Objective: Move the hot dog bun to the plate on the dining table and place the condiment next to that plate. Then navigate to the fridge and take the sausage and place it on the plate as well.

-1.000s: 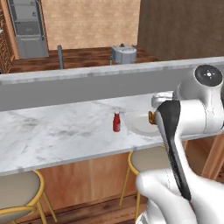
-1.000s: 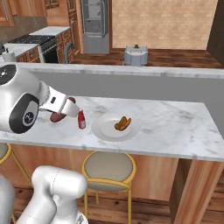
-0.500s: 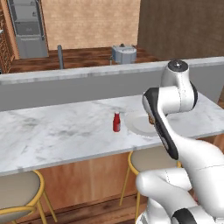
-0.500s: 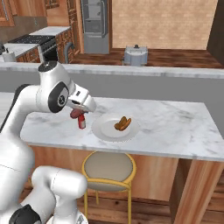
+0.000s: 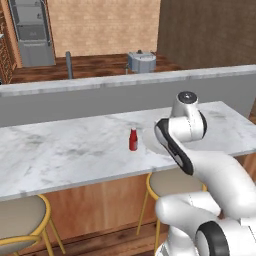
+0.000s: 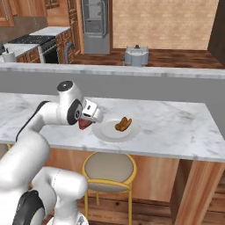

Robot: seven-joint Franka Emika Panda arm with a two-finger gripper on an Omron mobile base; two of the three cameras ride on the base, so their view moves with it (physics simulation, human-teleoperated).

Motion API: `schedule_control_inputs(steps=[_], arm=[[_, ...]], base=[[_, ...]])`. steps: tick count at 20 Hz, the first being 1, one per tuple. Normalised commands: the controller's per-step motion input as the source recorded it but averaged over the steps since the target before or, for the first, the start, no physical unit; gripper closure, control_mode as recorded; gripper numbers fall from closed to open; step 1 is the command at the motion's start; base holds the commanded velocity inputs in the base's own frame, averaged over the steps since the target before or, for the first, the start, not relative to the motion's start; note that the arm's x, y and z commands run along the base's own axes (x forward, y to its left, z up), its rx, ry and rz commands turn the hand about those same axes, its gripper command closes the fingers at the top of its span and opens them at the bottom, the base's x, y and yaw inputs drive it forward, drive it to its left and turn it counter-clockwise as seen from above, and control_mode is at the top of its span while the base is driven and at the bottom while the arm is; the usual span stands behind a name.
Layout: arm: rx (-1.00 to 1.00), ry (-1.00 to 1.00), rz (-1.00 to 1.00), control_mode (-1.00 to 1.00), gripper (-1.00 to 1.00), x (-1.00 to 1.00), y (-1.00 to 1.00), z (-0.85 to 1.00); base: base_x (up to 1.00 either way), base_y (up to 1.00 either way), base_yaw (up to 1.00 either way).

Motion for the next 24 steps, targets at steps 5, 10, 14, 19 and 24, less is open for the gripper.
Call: schedule_control_inputs(steps=[5,10,14,19,24], arm=[[0.03,0.0,0.05,-1.0,1.0,0.74,0.0,-0.45],[0.03,0.0,0.03,-1.0,1.0,0.72,0.0,-0.26],[0.01,0.0,0.01,-1.0,1.0,0.82,0.0,-0.15],[0.0,0.0,0.0,-1.0,1.0,0.58,0.0,-0.26],[0.0,0.0,0.0,-1.0,1.0,0.3,0.0,-0.41]], base=[[0.0,0.0,0.0],[0.0,0.0,0.0],[0.0,0.0,0.0],[0.0,0.0,0.0],[0.0,0.0,0.0]])
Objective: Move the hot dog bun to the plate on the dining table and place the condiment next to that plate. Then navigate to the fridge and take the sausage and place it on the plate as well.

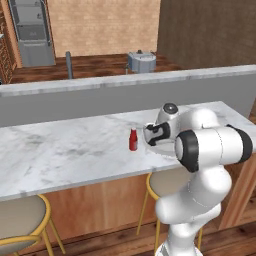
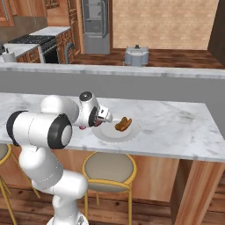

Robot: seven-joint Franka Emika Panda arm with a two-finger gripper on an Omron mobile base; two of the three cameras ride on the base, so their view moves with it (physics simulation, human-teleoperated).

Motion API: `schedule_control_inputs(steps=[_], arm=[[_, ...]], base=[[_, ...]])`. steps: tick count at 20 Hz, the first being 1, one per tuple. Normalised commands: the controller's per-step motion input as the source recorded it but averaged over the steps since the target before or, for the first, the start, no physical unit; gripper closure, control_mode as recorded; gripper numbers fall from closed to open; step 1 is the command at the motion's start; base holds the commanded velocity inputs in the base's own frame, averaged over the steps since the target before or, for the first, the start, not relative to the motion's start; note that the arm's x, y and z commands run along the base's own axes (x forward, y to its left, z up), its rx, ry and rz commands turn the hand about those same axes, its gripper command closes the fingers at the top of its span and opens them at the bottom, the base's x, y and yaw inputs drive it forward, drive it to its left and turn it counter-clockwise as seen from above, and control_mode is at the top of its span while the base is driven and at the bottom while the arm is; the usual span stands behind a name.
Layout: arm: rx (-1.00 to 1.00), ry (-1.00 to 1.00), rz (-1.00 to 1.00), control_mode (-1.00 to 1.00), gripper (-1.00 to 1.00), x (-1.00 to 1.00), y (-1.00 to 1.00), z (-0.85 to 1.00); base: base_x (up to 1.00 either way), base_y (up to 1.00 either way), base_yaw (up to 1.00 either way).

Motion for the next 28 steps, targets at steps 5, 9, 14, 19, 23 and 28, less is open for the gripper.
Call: schedule_control_inputs(steps=[5,9,14,19,23,28], arm=[[0.0,0.0,0.0,-1.0,1.0,0.01,-0.05,-0.44],[0.0,0.0,0.0,-1.0,1.0,0.03,-0.01,-0.26],[0.0,-0.01,0.0,-1.0,1.0,0.01,-0.02,-0.08],[0.0,-0.02,0.0,-1.0,1.0,0.19,0.0,0.0],[0.0,-0.01,0.0,-1.0,-1.0,0.22,-0.01,0.0],[0.0,0.0,-0.01,-1.0,-1.0,0.06,-0.14,0.0]], base=[[0.0,0.0,0.0],[0.0,0.0,0.0],[0.0,0.0,0.0],[0.0,0.0,0.0],[0.0,0.0,0.0],[0.0,0.0,0.0]])
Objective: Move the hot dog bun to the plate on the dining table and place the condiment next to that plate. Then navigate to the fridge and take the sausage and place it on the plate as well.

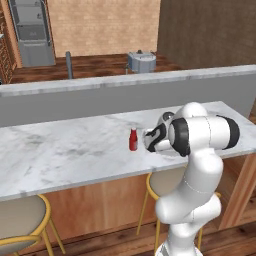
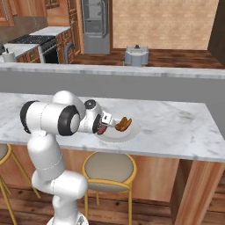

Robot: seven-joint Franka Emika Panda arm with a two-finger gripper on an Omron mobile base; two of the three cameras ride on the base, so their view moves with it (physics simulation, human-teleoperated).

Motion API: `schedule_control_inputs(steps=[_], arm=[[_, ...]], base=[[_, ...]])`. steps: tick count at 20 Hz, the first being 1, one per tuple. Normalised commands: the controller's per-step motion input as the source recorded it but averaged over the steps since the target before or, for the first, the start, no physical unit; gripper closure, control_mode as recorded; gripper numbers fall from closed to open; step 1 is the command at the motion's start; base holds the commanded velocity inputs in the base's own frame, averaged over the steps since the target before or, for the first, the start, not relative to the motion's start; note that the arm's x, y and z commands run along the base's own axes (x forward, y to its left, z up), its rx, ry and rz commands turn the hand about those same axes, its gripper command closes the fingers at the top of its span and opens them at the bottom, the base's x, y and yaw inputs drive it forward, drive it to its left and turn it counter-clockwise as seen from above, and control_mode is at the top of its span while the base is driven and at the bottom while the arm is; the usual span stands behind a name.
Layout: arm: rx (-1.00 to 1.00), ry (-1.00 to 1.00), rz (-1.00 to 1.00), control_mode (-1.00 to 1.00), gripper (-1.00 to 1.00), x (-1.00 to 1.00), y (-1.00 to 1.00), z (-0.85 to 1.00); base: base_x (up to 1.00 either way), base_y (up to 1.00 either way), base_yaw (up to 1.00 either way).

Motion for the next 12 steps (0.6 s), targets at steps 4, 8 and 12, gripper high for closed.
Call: schedule_control_inputs(steps=[4,8,12], arm=[[0.0,0.0,-0.02,-1.0,-1.0,0.0,-0.24,0.18],[0.0,0.0,-0.03,-1.0,-1.0,0.0,-0.04,0.54],[0.02,-0.09,0.0,-1.0,-1.0,-0.16,0.0,1.0]], base=[[0.0,0.0,0.0],[0.0,0.0,0.0],[0.0,0.0,0.0]])
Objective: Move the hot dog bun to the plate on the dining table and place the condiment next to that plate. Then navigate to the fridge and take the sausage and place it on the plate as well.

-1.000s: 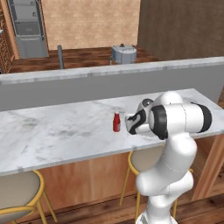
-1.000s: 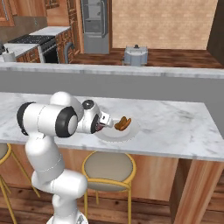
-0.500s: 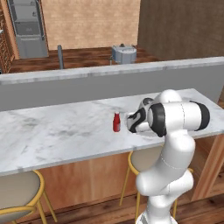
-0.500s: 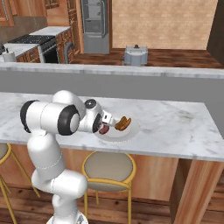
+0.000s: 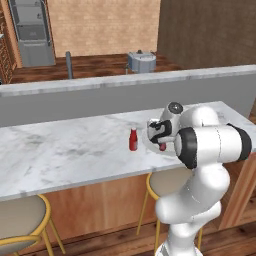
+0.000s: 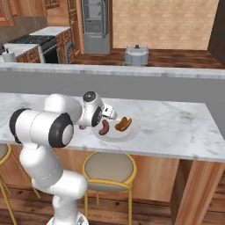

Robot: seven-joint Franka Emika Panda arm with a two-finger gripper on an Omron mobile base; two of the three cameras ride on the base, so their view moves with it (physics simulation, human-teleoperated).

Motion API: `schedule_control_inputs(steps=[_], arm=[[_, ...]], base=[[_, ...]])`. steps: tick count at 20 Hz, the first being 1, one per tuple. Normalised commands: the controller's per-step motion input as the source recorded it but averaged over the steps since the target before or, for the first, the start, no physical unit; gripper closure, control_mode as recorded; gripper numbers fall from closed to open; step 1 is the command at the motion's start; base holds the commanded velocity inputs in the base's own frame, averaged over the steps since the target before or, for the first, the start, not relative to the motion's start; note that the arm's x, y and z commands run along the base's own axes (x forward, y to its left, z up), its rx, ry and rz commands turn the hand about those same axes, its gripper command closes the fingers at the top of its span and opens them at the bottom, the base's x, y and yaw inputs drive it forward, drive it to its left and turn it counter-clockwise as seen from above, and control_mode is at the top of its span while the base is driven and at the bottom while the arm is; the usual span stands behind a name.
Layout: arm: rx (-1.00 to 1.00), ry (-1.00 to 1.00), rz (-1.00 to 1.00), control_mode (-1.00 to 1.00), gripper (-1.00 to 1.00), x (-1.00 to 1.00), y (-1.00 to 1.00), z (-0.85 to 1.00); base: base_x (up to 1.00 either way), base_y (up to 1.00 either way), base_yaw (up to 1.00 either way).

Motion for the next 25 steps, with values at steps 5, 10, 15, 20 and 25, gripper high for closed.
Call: schedule_control_inputs(steps=[5,10,15,20,25], arm=[[0.04,-0.01,-0.02,-1.0,-1.0,-0.63,0.0,1.0],[0.04,0.0,-0.02,-1.0,-1.0,-0.89,0.0,1.0],[0.0,0.02,0.0,-1.0,-1.0,-1.0,0.08,0.88],[0.0,0.03,0.0,-1.0,-1.0,-1.0,0.17,0.56],[0.0,0.07,0.0,-1.0,-1.0,-1.0,0.28,0.28]], base=[[0.0,0.0,0.0],[0.0,0.0,0.0],[0.0,0.0,0.0],[0.0,0.0,0.0],[0.0,0.0,0.0]])
